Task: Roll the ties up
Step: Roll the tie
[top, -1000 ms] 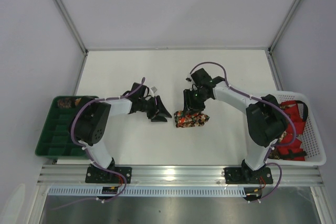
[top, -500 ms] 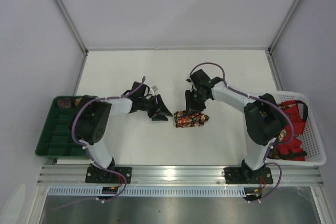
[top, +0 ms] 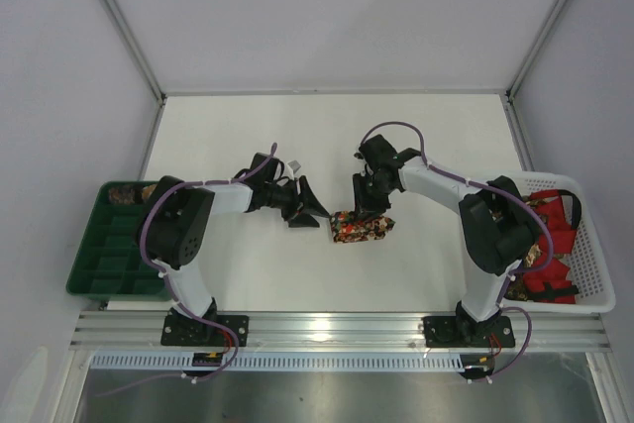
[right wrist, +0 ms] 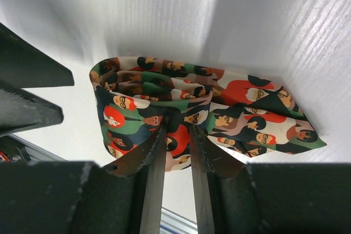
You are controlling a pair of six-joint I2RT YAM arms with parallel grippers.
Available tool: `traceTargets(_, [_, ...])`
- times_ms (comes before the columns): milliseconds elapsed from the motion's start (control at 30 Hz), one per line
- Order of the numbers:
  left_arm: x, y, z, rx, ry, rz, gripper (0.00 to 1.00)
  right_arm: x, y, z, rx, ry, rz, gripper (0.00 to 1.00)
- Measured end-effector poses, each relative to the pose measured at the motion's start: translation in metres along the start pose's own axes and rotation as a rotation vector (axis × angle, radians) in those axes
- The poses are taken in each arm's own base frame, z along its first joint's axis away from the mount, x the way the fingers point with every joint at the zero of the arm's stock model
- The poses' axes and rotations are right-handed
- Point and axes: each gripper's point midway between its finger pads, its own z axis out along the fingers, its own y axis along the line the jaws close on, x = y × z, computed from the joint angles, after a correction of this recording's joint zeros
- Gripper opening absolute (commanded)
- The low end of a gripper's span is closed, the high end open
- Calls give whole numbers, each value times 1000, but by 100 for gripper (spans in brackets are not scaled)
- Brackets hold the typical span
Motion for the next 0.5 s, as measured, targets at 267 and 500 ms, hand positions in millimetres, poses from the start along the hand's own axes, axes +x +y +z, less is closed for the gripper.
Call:
traceTargets(267, [3, -15, 8, 61, 19, 17, 64, 6, -8, 4, 20, 6, 27, 28])
traceTargets(500, [19, -12, 15, 23, 64, -42, 64, 7, -12, 4, 19, -6, 56, 28])
